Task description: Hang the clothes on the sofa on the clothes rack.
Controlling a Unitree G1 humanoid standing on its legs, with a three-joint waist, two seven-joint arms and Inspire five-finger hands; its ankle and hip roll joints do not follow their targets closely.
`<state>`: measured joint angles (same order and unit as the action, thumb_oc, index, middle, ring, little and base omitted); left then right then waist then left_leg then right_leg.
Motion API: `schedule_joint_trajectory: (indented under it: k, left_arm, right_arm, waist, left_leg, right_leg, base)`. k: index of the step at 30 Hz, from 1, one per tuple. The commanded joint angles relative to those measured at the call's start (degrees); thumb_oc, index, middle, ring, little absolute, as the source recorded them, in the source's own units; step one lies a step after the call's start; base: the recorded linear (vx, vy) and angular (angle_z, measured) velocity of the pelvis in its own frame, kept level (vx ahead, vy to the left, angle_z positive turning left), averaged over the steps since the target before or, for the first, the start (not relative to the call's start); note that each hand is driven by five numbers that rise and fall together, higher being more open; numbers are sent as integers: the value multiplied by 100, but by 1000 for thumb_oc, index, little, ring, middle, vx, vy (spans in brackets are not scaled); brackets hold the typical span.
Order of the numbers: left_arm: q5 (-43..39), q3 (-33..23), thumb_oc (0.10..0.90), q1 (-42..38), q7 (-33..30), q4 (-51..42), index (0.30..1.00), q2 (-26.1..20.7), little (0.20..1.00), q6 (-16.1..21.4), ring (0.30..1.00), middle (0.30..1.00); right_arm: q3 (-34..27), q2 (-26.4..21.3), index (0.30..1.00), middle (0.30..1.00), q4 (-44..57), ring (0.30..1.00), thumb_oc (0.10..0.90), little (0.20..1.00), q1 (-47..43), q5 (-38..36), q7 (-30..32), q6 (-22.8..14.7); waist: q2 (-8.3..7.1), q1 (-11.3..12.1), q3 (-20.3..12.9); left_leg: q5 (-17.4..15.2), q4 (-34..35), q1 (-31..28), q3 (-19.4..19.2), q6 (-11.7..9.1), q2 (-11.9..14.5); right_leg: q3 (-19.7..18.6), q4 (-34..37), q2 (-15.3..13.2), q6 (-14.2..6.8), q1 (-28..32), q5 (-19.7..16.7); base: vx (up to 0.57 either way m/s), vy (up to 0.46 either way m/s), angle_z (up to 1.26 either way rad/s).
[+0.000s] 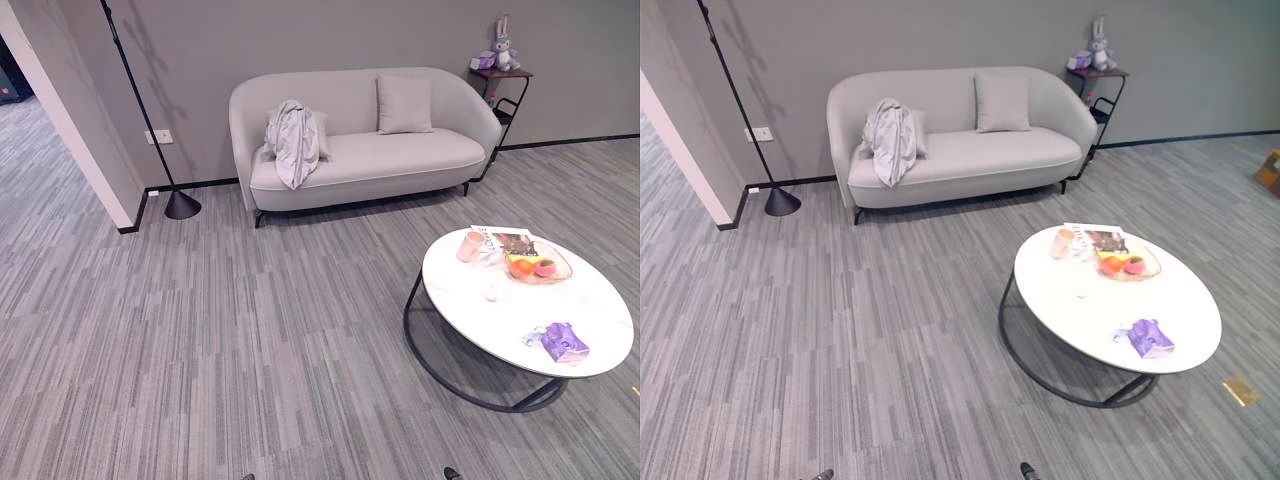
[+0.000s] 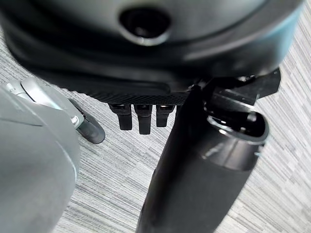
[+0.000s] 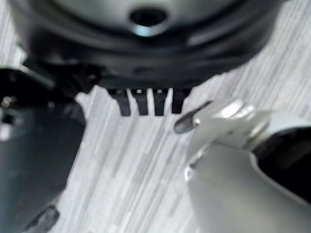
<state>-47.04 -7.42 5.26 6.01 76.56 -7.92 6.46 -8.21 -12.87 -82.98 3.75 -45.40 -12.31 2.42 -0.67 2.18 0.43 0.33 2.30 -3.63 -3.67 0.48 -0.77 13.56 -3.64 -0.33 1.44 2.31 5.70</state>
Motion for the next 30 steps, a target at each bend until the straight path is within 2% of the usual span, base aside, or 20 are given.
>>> schedule_joint_trajectory:
  k: [1, 5, 8, 15, 28, 30]
  left_arm:
    - [409, -61, 800, -291, 190, 354, 900, -123, 900, 170, 900, 900]
    - [563, 60, 800, -290, 237, 373, 900, -135, 900, 158, 900, 900]
    - [847, 346, 800, -312, 276, 339, 900, -103, 900, 176, 900, 900]
    - [1399, 781, 800, -383, 343, 387, 900, -104, 900, 121, 900, 900]
    - [1584, 822, 800, -435, 343, 441, 900, -168, 900, 74, 900, 900]
    - [1591, 837, 800, -381, 340, 427, 900, -150, 900, 62, 900, 900]
  right_arm:
    - [44, -82, 900, 900, -312, 900, 800, 900, -240, 92, -157, -72]
    - [22, -128, 900, 900, -352, 900, 800, 900, -248, 85, -162, -59]
    - [57, -187, 900, 900, -388, 900, 800, 900, -271, 180, -169, -55]
    - [336, -298, 900, 900, -291, 900, 800, 900, -336, 692, -203, -68]
    - [503, -398, 900, 900, -260, 900, 800, 900, -316, 1038, -285, -30]
    - [608, -292, 900, 900, -129, 900, 800, 900, -233, 991, -300, -52]
  waist:
    - [-180, -10, -150]
    - [-157, -31, -148]
    - [-142, -46, -135]
    - [-105, -71, -159]
    - [-119, -38, -113]
    - [-133, -38, -93]
  left_leg:
    - [25, 270, -21, -164, -267, 138]
    - [18, 270, -18, -170, -268, 138]
    - [12, 270, -15, -171, -264, 143]
    - [-14, 270, -41, -189, -256, 152]
    - [-40, 270, -20, -154, -216, 119]
    - [-44, 270, 23, -144, -199, 101]
  right_leg:
    - [14, 864, -443, -670, 420, -526]
    - [5, 864, -452, -675, 402, -536]
    - [-1, 864, -451, -675, 392, -548]
    - [-31, 864, -437, -679, 387, -549]
    - [-82, 864, -450, -693, 341, -587]
    - [-95, 864, -455, -700, 302, -604]
  base:
    - [0, 0, 0]
    - [0, 0, 0]
    - [0, 0, 0]
    - [0, 0, 0]
    - [2, 2, 0]
    - [4, 39, 0]
